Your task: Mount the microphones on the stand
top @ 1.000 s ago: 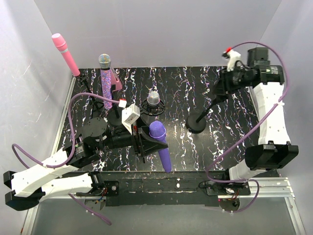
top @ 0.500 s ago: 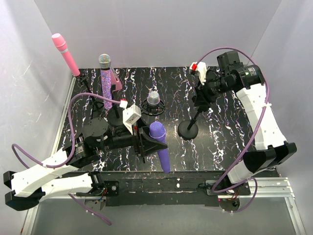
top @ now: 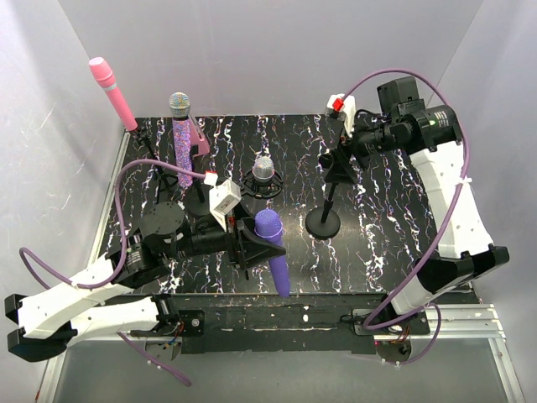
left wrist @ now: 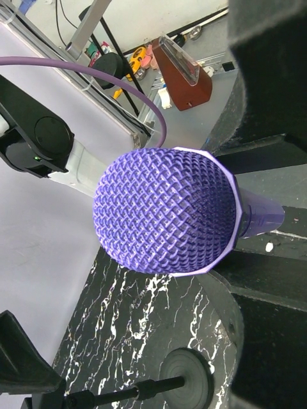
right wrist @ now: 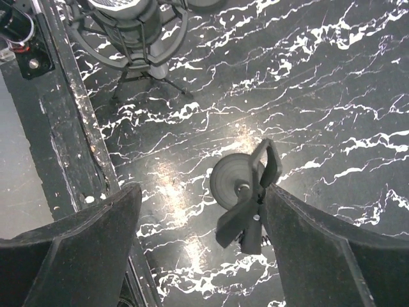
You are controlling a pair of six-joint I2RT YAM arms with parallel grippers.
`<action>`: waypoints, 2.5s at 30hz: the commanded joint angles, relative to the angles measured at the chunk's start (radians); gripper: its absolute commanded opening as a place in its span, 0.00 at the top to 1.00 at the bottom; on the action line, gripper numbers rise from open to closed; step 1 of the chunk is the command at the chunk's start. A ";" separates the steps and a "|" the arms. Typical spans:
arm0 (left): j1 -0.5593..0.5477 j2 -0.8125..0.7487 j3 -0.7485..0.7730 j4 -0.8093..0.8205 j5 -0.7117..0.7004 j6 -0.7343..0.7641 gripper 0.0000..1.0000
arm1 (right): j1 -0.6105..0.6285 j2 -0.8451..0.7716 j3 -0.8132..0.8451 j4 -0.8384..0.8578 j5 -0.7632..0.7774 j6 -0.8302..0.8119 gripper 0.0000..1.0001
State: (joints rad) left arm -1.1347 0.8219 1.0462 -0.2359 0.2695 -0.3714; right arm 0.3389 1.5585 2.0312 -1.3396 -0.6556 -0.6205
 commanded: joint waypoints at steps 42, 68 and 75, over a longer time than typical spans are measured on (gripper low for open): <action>-0.004 0.017 0.049 -0.029 -0.021 0.026 1.00 | -0.129 -0.210 -0.272 0.416 -0.119 0.107 0.15; -0.004 -0.015 0.020 -0.031 -0.027 0.020 1.00 | 0.009 -0.043 -0.172 0.119 0.008 -0.142 0.99; -0.004 -0.043 0.008 -0.036 -0.033 0.015 1.00 | 0.009 -0.061 -0.071 -0.151 -0.088 -0.384 0.99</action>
State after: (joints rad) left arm -1.1347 0.8070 1.0554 -0.2848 0.2501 -0.3584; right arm 0.3428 1.5238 1.8835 -1.2633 -0.6563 -0.8387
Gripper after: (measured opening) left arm 0.428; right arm 0.188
